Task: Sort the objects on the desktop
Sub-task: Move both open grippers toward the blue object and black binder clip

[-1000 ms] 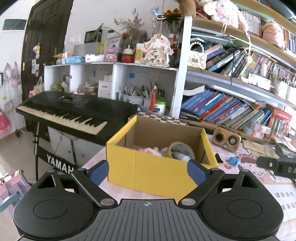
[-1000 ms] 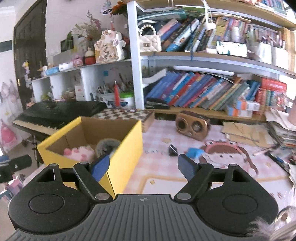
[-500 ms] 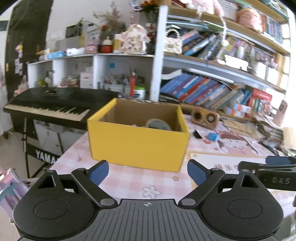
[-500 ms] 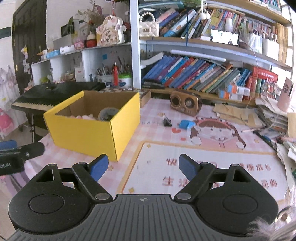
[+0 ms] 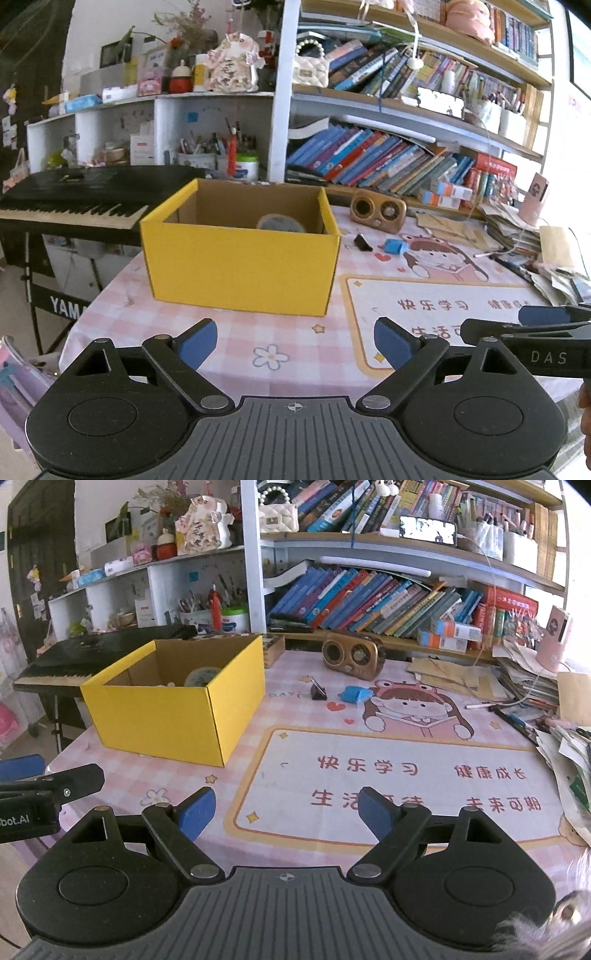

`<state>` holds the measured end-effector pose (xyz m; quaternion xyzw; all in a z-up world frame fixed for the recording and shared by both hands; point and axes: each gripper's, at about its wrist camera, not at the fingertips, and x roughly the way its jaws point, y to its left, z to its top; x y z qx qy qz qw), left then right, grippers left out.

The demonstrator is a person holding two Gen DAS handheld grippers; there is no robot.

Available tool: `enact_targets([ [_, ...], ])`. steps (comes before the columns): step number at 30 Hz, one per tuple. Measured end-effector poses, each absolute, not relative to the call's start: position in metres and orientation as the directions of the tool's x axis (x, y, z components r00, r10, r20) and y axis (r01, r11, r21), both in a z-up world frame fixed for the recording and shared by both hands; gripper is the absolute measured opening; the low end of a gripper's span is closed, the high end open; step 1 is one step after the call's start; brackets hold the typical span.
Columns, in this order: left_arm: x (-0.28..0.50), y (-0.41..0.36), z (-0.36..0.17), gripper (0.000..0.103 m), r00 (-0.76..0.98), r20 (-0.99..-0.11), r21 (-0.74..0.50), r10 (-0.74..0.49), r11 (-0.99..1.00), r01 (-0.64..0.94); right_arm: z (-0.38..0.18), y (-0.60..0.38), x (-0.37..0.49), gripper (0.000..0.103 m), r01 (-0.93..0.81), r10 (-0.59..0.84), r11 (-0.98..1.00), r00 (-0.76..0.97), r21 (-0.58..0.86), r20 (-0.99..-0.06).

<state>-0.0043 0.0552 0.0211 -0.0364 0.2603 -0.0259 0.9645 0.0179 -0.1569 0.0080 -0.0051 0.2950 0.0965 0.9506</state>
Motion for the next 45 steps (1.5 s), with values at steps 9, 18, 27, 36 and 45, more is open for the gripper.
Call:
enact_targets([
  [9,0.008,0.035,0.015,0.094,0.834,-0.531,-0.086,-0.152,0.988,0.125,0.005,-0.171,0.011,0.084,-0.127,0.125,0.991,0.803,0.038,-0.583],
  [18,0.02,0.012,0.01,0.094,0.803,-0.554,-0.063,-0.221,0.973,0.224,-0.001,-0.191,0.013,0.085,-0.048,0.072,0.997,0.788,0.056,-0.612],
  [27,0.039,-0.005,0.008,0.094,0.788,-0.569,-0.06,-0.237,0.967,0.248,-0.004,-0.205,0.028,0.085,-0.029,0.056,0.998,0.777,0.053,-0.627],
  [36,0.061,-0.03,0.002,0.094,0.766,-0.585,-0.063,-0.265,0.957,0.282,-0.008,-0.226,0.048,0.085,-0.016,0.045,0.999,0.759,0.05,-0.649],
  [45,0.083,-0.057,-0.003,0.094,0.749,-0.599,-0.061,-0.283,0.949,0.309,-0.016,-0.248,0.071,0.085,-0.016,0.046,0.999,0.735,0.05,-0.677],
])
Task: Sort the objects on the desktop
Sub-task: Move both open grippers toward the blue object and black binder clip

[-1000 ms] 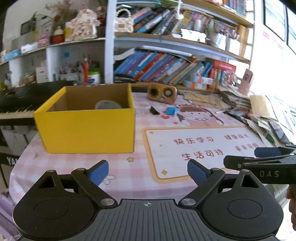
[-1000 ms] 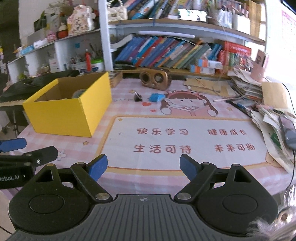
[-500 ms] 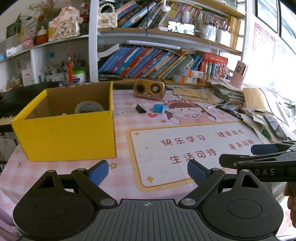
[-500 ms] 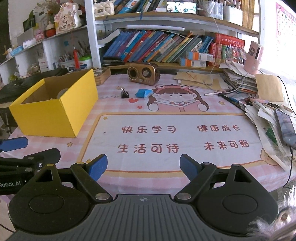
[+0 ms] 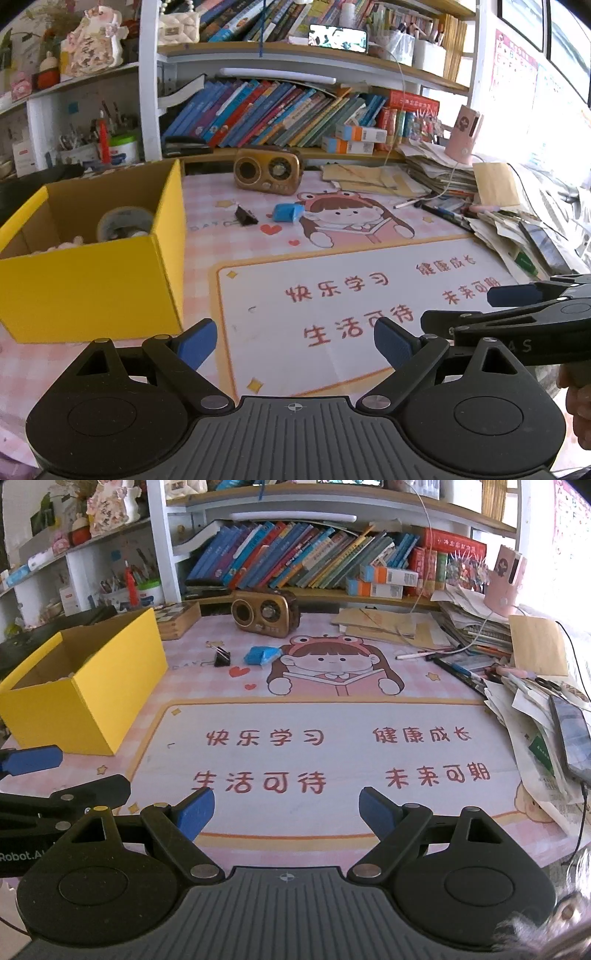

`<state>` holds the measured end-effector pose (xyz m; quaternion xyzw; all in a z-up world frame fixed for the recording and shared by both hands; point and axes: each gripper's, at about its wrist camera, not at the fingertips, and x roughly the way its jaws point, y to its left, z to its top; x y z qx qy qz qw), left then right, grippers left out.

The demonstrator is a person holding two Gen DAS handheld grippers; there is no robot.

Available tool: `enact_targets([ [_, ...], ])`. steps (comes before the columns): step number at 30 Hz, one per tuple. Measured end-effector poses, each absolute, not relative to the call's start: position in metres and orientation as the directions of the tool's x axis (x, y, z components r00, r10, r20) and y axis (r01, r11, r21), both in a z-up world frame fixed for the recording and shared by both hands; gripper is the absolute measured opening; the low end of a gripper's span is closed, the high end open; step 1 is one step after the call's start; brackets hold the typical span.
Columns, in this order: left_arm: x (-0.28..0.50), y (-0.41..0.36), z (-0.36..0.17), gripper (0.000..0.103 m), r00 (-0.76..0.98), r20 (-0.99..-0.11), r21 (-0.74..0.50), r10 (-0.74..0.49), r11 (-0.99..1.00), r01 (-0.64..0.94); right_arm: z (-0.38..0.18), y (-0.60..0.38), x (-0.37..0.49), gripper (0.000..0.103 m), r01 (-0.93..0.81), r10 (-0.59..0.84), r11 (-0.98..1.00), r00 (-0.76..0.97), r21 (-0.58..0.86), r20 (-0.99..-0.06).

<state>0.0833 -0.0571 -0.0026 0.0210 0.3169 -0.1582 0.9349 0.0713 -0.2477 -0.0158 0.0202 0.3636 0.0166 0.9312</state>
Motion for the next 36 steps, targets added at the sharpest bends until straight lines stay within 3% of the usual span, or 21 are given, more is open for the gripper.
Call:
enact_targets([
  [24,0.179,-0.107,0.001,0.094,0.788,-0.601,-0.055,-0.132,0.991,0.123,-0.021,-0.307,0.183,0.085,-0.145,0.167,0.985,0.716,0.089,-0.678],
  [36,0.245,-0.118,0.005,0.093,0.81,-0.584,-0.067,-0.059,0.997,0.024,-0.024,-0.319,0.254,0.085,-0.324,0.299,0.944,0.748,0.067,-0.593],
])
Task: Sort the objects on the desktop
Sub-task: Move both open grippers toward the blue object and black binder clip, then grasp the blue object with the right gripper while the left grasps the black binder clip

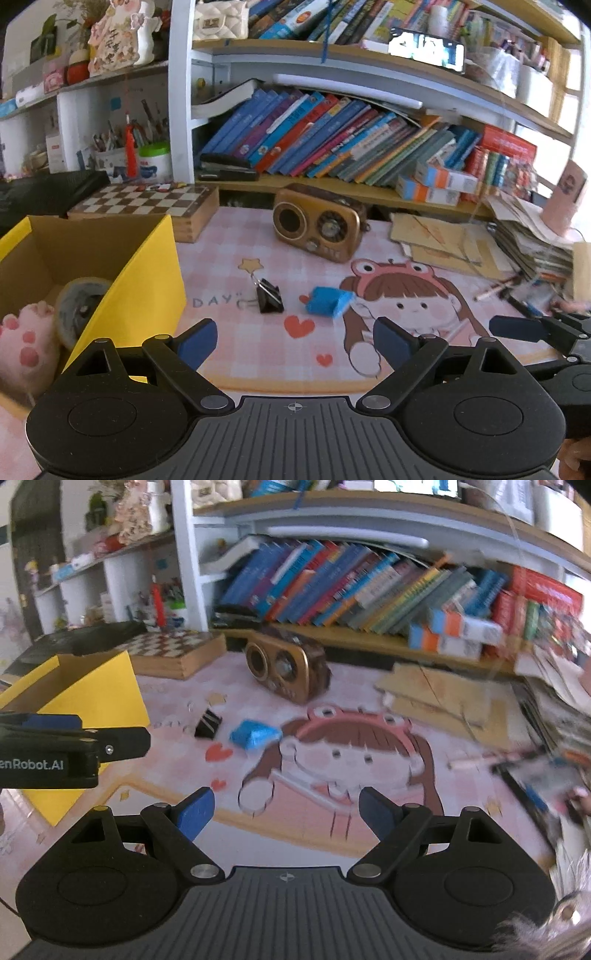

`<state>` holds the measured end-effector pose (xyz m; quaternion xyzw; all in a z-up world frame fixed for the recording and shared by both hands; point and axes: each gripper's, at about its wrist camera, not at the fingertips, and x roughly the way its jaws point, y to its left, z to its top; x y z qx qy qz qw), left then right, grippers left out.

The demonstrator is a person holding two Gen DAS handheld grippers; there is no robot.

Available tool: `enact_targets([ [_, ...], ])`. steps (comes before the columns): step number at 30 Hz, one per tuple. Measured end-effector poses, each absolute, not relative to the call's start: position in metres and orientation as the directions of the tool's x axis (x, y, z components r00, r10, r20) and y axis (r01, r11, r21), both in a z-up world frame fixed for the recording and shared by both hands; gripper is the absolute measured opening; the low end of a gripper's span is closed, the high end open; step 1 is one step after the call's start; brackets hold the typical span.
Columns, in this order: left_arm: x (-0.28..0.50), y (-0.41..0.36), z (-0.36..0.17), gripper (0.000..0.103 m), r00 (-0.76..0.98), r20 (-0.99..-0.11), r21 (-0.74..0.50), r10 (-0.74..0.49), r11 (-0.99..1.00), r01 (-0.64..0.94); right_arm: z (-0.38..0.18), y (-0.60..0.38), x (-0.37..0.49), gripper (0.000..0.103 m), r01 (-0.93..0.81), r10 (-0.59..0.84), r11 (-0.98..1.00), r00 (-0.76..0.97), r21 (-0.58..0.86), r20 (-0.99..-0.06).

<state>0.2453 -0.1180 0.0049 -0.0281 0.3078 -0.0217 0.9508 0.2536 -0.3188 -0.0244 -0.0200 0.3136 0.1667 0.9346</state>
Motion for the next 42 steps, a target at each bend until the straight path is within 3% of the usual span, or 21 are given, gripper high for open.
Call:
enact_targets([
  [14,0.308,-0.114,-0.016,0.088,0.783,-0.622,-0.088,0.001,0.994,-0.072,-0.047,-0.298,0.331,0.083,-0.535,0.46,0.844,0.674,0.048,-0.578],
  [23,0.341,-0.117,-0.033,0.08,0.756,-0.655,-0.07,0.007,0.995,-0.07,-0.069,-0.277,0.363,0.083,-0.607,0.505,0.793,0.617,0.043,-0.604],
  [32,0.354,-0.115,-0.045,0.078,0.742,-0.67,-0.083,0.026,0.991,-0.109,-0.09,-0.258,0.385,0.082,-0.629,0.516,0.775,0.572,0.063,-0.638],
  [38,0.36,-0.109,-0.043,0.078,0.75,-0.66,-0.091,0.027,0.989,-0.115,-0.096,-0.254,0.39,0.069,-0.641,0.524,0.765,0.565,0.061,-0.637],
  [40,0.362,-0.108,-0.044,0.078,0.753,-0.657,-0.096,0.025,0.988,-0.117,-0.097,-0.253,0.39,0.053,-0.646,0.516,0.763,0.579,0.031,-0.632],
  [42,0.364,-0.107,-0.045,0.075,0.752,-0.659,-0.101,0.022,0.988,-0.118,-0.096,-0.256,0.39,0.043,-0.649,0.522,0.76,0.581,0.031,-0.625],
])
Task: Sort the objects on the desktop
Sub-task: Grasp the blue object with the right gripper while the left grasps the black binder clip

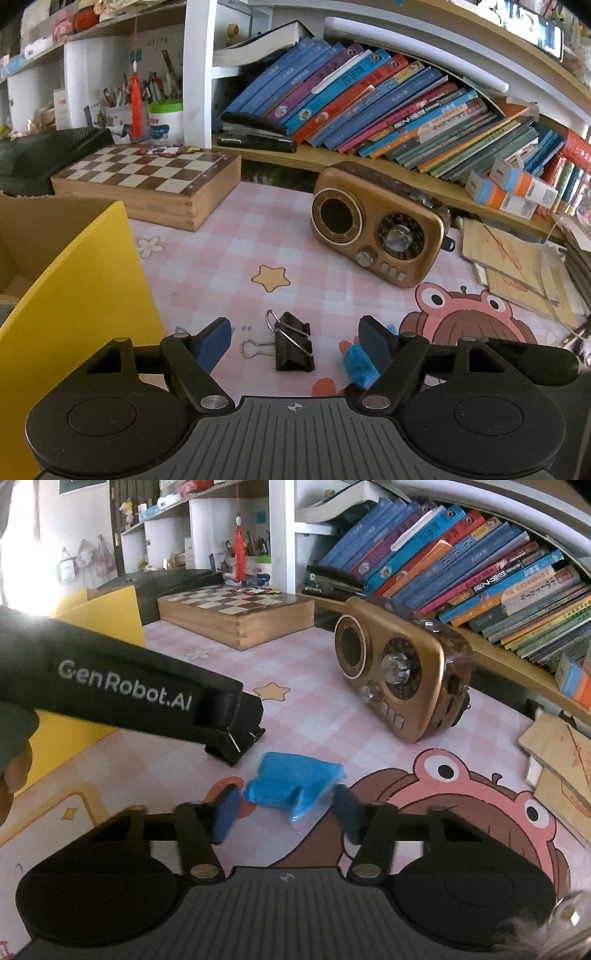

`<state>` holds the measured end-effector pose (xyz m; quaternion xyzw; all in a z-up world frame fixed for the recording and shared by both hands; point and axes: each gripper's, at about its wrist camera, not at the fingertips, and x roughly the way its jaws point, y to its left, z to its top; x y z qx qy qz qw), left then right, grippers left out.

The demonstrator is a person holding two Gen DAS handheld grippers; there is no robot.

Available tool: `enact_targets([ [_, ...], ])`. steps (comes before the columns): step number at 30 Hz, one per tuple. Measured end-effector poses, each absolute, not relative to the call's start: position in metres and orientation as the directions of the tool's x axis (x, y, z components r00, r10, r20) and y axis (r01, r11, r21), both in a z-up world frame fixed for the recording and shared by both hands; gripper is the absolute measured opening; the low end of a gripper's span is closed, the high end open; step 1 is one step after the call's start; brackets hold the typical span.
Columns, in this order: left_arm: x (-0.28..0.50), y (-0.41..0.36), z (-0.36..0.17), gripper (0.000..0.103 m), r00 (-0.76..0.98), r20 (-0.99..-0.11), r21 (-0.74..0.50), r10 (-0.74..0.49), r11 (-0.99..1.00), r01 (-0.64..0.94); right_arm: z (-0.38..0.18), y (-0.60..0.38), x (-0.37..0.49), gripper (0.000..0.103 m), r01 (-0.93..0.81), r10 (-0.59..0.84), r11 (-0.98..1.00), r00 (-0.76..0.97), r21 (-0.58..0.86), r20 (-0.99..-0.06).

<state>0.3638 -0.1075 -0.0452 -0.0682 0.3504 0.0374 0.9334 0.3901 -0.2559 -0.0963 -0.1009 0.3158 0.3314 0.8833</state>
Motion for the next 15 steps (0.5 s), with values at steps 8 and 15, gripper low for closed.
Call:
enact_targets([
  [8,0.376,-0.108,-0.057,0.056,0.737,-0.676,-0.111,0.009,0.987,-0.114,-0.091,-0.281,0.389,0.035,-0.571,0.489,0.819,0.638,0.062,-0.595],
  [15,0.388,-0.113,-0.071,0.022,0.702,-0.711,-0.072,0.029,0.991,-0.114,-0.085,-0.298,0.382,0.034,-0.518,0.459,0.852,0.661,0.082,-0.594],
])
